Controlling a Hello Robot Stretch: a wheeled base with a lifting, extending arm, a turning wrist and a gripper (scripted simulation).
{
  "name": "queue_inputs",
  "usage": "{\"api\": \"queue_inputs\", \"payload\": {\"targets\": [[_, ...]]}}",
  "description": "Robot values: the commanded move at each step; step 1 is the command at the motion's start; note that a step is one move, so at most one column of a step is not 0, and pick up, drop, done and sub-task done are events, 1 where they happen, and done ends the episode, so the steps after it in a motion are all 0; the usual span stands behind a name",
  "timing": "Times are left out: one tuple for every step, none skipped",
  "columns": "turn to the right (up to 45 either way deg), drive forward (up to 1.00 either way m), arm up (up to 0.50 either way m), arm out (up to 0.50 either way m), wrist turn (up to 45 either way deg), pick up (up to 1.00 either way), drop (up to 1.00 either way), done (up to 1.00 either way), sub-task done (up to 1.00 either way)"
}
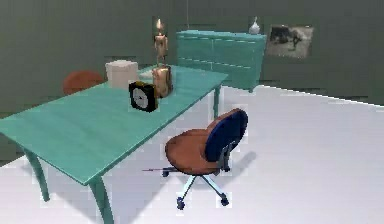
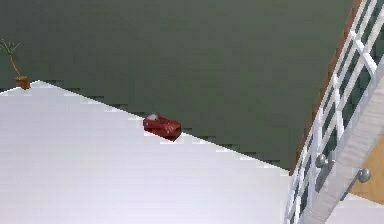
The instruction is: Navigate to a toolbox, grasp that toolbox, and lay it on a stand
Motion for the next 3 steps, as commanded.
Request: {"api": "queue_inputs", "payload": {"targets": [[12.0, 0.0, 0.0, 0.0, 0.0, 0.0, 0.0, 0.0, 0.0], [0.0, 0.25, 0.0, 0.0, 0.0, 0.0, 0.0, 0.0, 0.0], [45.0, 0.0, 0.0, 0.0, 0.0, 0.0, 0.0, 0.0, 0.0]]}}
